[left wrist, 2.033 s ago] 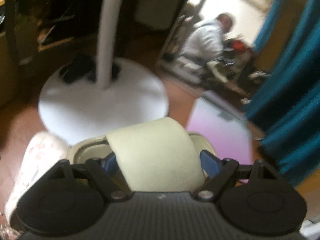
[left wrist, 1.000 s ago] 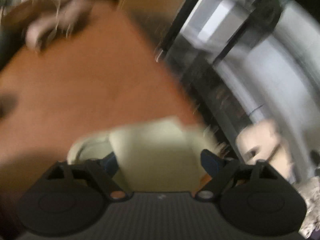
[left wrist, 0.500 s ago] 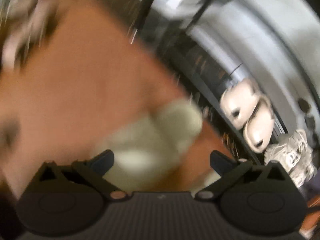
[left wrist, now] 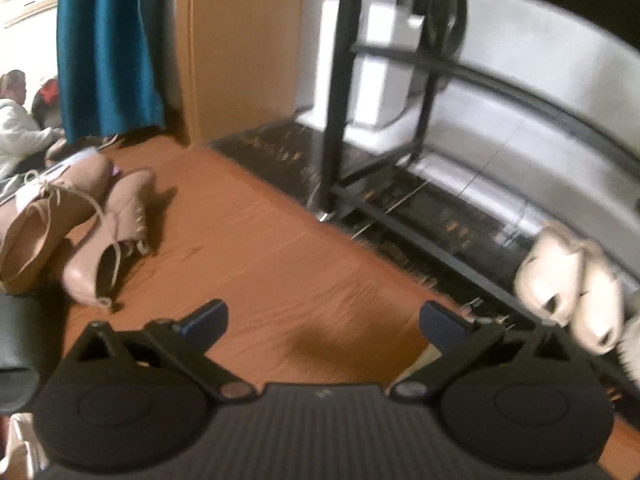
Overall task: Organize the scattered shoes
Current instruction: 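Grasp the second cream slide with the right tool and lift it, then lower the held slide beside the first slide and open the right tool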
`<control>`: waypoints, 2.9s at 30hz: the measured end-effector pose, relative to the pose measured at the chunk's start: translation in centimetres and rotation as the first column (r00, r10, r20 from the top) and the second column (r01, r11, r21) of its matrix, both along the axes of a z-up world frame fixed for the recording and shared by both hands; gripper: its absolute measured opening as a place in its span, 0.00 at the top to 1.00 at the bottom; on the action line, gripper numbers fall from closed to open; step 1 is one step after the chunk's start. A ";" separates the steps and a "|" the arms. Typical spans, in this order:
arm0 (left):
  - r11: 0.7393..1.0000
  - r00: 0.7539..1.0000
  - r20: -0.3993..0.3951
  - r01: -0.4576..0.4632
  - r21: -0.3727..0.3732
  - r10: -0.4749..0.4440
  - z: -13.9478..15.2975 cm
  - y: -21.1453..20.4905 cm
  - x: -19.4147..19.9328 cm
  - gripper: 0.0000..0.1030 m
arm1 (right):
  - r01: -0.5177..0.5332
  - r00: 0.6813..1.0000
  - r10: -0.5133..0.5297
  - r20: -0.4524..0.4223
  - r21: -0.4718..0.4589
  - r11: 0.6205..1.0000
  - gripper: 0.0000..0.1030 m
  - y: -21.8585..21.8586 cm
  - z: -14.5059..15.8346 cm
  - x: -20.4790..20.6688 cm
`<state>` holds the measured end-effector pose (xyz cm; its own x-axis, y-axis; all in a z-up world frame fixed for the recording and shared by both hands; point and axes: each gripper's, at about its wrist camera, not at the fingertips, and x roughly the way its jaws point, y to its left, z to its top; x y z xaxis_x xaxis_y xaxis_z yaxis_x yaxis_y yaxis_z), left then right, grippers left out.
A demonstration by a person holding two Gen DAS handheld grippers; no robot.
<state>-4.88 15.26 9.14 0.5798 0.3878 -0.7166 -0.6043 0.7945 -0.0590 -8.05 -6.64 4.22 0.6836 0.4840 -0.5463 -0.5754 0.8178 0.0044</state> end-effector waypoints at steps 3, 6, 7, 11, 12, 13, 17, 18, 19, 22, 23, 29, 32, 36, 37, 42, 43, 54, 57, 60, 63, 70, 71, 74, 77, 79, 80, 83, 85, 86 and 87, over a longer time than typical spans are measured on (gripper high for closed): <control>0.992 0.992 -0.061 -0.115 -0.050 0.112 -1.6 2.1 0.6 0.01 | -0.101 0.994 0.106 0.038 -0.119 0.988 0.00 3.3 -0.6 1.1; 0.977 0.978 -0.071 -0.202 -0.069 0.197 -2.1 3.6 0.2 0.01 | -0.232 0.972 0.236 0.000 -0.180 0.956 0.00 6.5 -1.9 2.7; 0.975 0.976 -0.070 -0.210 -0.072 0.205 -2.2 3.8 0.3 0.01 | -0.272 0.961 0.277 -0.007 -0.216 0.938 0.00 7.5 -2.3 3.0; 0.962 0.963 -0.068 -0.265 -0.069 0.260 -2.7 4.8 0.3 0.01 | -0.323 0.926 0.371 0.068 -0.366 0.873 0.00 10.4 -3.5 4.0; 0.961 0.961 -0.070 -0.271 -0.063 0.267 -2.9 4.9 0.3 0.01 | -0.323 0.925 0.375 0.070 -0.379 0.867 0.00 10.8 -3.6 4.5; 0.961 0.961 -0.073 -0.272 -0.056 0.268 -3.0 4.9 0.4 0.01 | -0.325 0.926 0.374 0.057 -0.387 0.863 0.00 11.2 -3.8 5.0; 0.966 0.964 -0.087 -0.255 -0.044 0.251 -3.4 4.6 0.8 0.01 | -0.337 0.927 0.374 -0.002 -0.439 0.833 0.00 12.6 -5.2 6.6; 0.969 0.967 -0.090 -0.243 -0.037 0.239 -3.5 4.5 1.0 0.01 | -0.339 0.928 0.371 -0.012 -0.436 0.834 0.02 12.7 -5.5 6.8; 0.971 0.968 -0.091 -0.237 -0.031 0.234 -3.5 4.4 1.1 0.01 | -0.340 0.930 0.367 -0.021 -0.427 0.838 0.08 12.8 -5.8 6.9; 0.973 0.969 -0.099 -0.231 -0.012 0.229 -3.6 4.2 1.4 0.01 | -0.310 0.942 0.335 -0.013 -0.409 0.858 0.17 12.8 -5.9 7.2; 0.973 0.969 -0.099 -0.231 -0.012 0.228 -3.6 4.2 1.4 0.01 | -0.301 0.944 0.329 0.001 -0.401 0.865 0.17 12.5 -5.7 7.1; 0.972 0.971 -0.029 -0.236 0.016 0.236 -2.5 3.9 0.7 0.01 | -0.187 0.959 0.244 0.145 -0.324 0.927 0.19 9.1 -2.3 6.0; 0.969 0.970 0.010 -0.244 0.045 0.244 -1.9 3.7 0.4 0.01 | -0.109 0.959 0.171 0.226 -0.264 0.958 0.19 6.0 0.6 4.4; 0.978 0.978 -0.022 -0.207 -0.038 0.207 -2.4 3.7 0.8 0.01 | -0.032 0.941 0.112 0.319 -0.247 0.969 0.19 0.9 3.7 0.9; 0.982 0.985 -0.030 -0.169 -0.090 0.167 -2.6 3.3 1.0 0.01 | -0.011 0.937 0.105 0.334 -0.273 0.962 0.19 -0.8 4.1 0.1; 0.961 0.998 -0.063 -0.007 -0.278 -0.011 -3.4 -0.7 1.7 0.01 | 0.071 0.972 0.033 0.234 -0.421 0.904 0.19 -8.1 2.6 -1.2; 0.952 0.996 -0.076 0.024 -0.306 -0.049 -3.7 -2.2 1.8 0.01 | 0.079 0.981 0.008 0.195 -0.435 0.897 0.19 -9.3 2.1 -1.2; 0.950 0.978 -0.154 0.087 -0.299 -0.139 -6.2 -6.1 3.8 0.01 | -0.226 0.969 0.243 -0.040 -0.531 0.816 0.19 -11.0 -0.7 -0.2; 0.941 0.981 -0.145 0.078 -0.328 -0.132 -6.6 -5.8 3.9 0.01 | -0.278 0.955 0.288 -0.066 -0.534 0.799 0.19 -11.8 -1.2 0.0; 0.949 0.975 -0.128 0.139 -0.284 -0.181 -6.4 -6.7 4.0 0.01 | -0.305 0.941 0.333 -0.055 -0.559 0.771 0.19 -12.0 -2.3 -0.1; 0.960 0.975 -0.105 0.171 -0.222 -0.198 -5.9 -7.3 3.7 0.01 | -0.306 0.922 0.388 0.018 -0.582 0.754 0.18 -12.1 -4.0 -0.4; 0.961 0.967 -0.101 0.214 -0.175 -0.233 -5.8 -8.1 4.0 0.01 | -0.265 0.918 0.392 0.056 -0.648 0.714 0.00 -11.5 -4.5 -1.5; 0.961 0.968 -0.099 0.212 -0.177 -0.232 -5.7 -8.1 4.1 0.01 | -0.255 0.922 0.380 0.067 -0.633 0.731 0.00 -11.6 -3.7 -1.7; 0.961 0.972 -0.086 0.198 -0.193 -0.218 -5.5 -7.7 4.0 0.01 | -0.183 0.946 0.300 0.125 -0.560 0.808 0.00 -11.6 -0.7 -2.1; 0.958 0.977 -0.085 0.171 -0.230 -0.194 -5.6 -7.2 4.0 0.01 | 0.001 0.988 0.041 0.148 -0.272 0.962 0.00 -11.4 3.3 -2.3; 0.957 0.978 -0.090 0.159 -0.244 -0.186 -5.7 -6.9 4.0 0.01 | 0.129 0.988 -0.122 0.091 -0.069 0.989 0.00 -11.3 4.5 -2.5; 0.957 0.980 -0.091 0.151 -0.249 -0.179 -5.8 -6.8 3.9 0.01 | 0.246 0.969 -0.246 0.026 0.007 0.969 0.00 -11.0 4.4 -2.5; 0.956 0.983 -0.089 0.130 -0.263 -0.158 -5.7 -6.3 3.7 0.01 | 0.600 0.798 -0.559 -0.223 0.214 0.771 0.00 -10.9 1.8 -4.2; 0.955 0.986 -0.082 0.118 -0.273 -0.145 -5.6 -6.1 3.5 0.01 | 0.691 0.720 -0.611 -0.329 0.263 0.674 0.01 -10.2 -0.6 -5.7; 0.954 0.987 -0.080 0.115 -0.275 -0.142 -5.6 -6.0 3.5 0.01 | 0.699 0.712 -0.621 -0.326 0.245 0.672 0.02 -9.7 -1.3 -6.0; 0.954 0.987 -0.077 0.116 -0.275 -0.142 -5.5 -6.0 3.4 0.01 | 0.687 0.721 -0.619 -0.311 0.213 0.695 0.02 -9.0 -2.1 -6.1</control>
<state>-1.44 9.30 3.61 0.5361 0.0995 -0.8383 -0.5112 0.8285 -0.2287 -14.15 -15.68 2.08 0.7794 0.1139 -0.6161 0.1474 0.9224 0.3571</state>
